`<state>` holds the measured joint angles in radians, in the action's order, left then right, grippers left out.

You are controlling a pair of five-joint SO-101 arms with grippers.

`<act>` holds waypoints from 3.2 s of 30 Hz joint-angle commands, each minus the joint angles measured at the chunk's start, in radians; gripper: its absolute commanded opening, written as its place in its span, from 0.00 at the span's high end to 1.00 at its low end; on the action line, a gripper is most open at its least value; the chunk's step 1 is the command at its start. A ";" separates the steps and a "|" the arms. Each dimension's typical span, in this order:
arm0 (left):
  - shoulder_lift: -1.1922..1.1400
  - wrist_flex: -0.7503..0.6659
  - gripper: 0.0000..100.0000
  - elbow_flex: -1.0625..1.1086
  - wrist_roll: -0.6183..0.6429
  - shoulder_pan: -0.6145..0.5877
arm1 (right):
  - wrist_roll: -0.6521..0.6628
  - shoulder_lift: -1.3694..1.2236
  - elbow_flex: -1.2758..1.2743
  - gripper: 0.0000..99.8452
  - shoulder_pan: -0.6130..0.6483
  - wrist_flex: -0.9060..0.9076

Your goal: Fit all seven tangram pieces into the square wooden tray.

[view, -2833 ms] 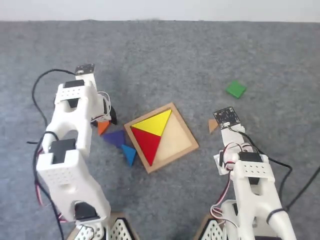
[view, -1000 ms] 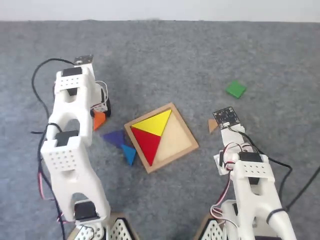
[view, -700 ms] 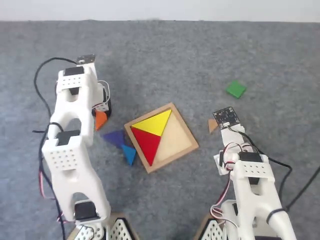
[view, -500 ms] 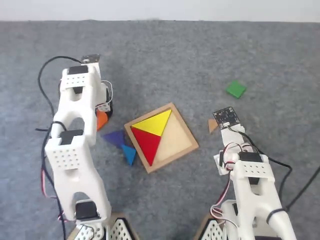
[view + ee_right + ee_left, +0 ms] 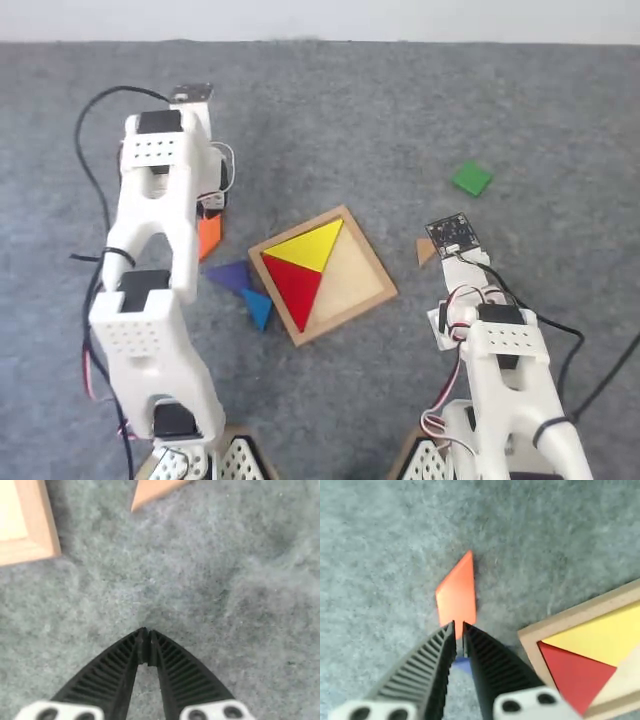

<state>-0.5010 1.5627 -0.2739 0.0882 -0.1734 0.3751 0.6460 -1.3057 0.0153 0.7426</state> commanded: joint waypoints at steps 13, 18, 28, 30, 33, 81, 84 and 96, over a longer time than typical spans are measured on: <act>-0.181 -0.080 0.81 -0.024 0.063 -0.040 | 0.008 0.033 0.003 0.99 0.010 -0.019; -0.230 -0.100 0.81 -0.022 0.063 -0.041 | 0.009 0.033 0.003 0.99 0.010 -0.019; -0.216 -0.101 0.95 -0.025 0.038 -0.034 | 0.009 0.033 0.003 0.99 0.010 -0.019; -0.206 -0.101 0.97 -0.025 0.034 -0.032 | 0.009 0.033 0.003 0.99 0.010 -0.019; -0.187 -0.097 0.98 -0.025 0.034 -0.032 | 0.009 0.033 0.003 0.99 0.010 -0.019; -0.110 -0.087 0.91 -0.056 0.658 0.568 | 0.006 0.035 0.002 0.99 0.010 -0.031; -0.110 -0.086 0.81 -0.058 0.658 0.574 | 0.006 0.035 0.002 0.99 0.010 -0.031; -0.101 -0.086 0.75 -0.090 0.652 0.559 | 0.006 0.035 0.002 0.99 0.010 -0.031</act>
<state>-0.6206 1.4860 -0.2969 0.7357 0.3959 0.3751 0.6460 -1.3057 0.0153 0.7258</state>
